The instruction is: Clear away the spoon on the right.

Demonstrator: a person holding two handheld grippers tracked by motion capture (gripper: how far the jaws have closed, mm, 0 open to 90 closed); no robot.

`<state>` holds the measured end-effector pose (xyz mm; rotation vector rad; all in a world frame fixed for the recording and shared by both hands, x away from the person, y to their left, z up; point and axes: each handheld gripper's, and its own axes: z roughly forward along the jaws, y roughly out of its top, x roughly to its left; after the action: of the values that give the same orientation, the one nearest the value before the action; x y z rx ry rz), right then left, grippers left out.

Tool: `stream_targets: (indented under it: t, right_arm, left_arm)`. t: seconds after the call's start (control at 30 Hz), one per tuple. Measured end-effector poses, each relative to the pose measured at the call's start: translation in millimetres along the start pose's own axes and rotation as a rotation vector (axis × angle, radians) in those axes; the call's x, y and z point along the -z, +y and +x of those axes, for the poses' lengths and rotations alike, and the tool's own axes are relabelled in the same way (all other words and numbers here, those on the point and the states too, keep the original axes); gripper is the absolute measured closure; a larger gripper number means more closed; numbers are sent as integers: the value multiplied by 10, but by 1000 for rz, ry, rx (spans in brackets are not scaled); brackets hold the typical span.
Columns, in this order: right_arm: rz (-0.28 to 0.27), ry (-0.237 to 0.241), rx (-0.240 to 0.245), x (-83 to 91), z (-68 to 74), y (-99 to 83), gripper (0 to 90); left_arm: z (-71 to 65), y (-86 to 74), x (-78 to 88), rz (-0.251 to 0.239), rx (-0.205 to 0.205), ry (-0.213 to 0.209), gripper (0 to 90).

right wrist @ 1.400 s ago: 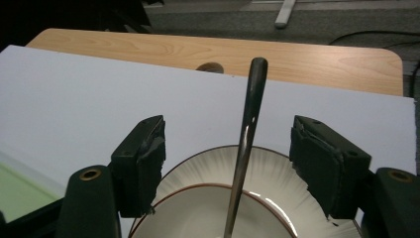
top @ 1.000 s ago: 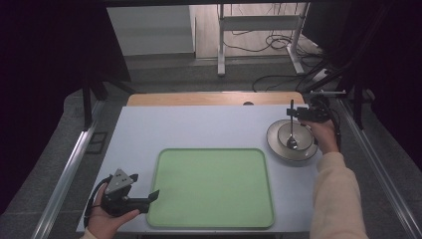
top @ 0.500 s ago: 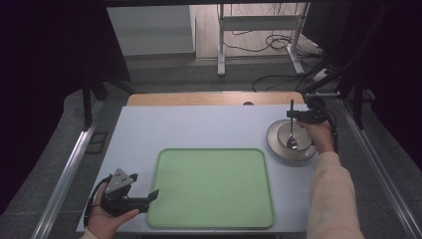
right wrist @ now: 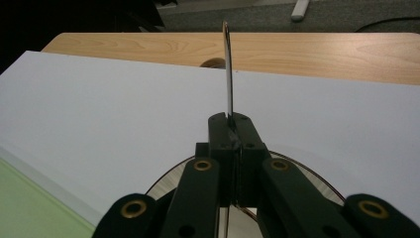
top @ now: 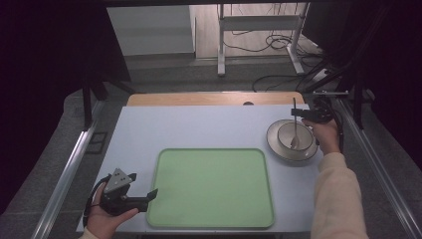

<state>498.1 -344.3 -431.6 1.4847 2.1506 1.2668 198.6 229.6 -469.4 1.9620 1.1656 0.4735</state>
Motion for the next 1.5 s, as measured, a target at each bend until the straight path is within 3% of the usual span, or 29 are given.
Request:
stream_targets:
  t: [0.53, 0.8, 1.13, 1.5]
  right_arm:
    - [-132, 81, 41, 457, 221, 125, 884]
    - [-158, 89, 19, 569, 324, 152, 884]
    - [-178, 119, 9, 698, 599, 136, 884]
    - [-220, 207, 29, 785, 868, 33, 883]
  left_arm:
    - [1, 4, 5, -3, 0, 0, 111]
    - [-6, 6, 2, -1, -1, 1, 111]
    - [-16, 7, 7, -2, -3, 1, 111]
    - [-27, 13, 19, -3, -5, 4, 111]
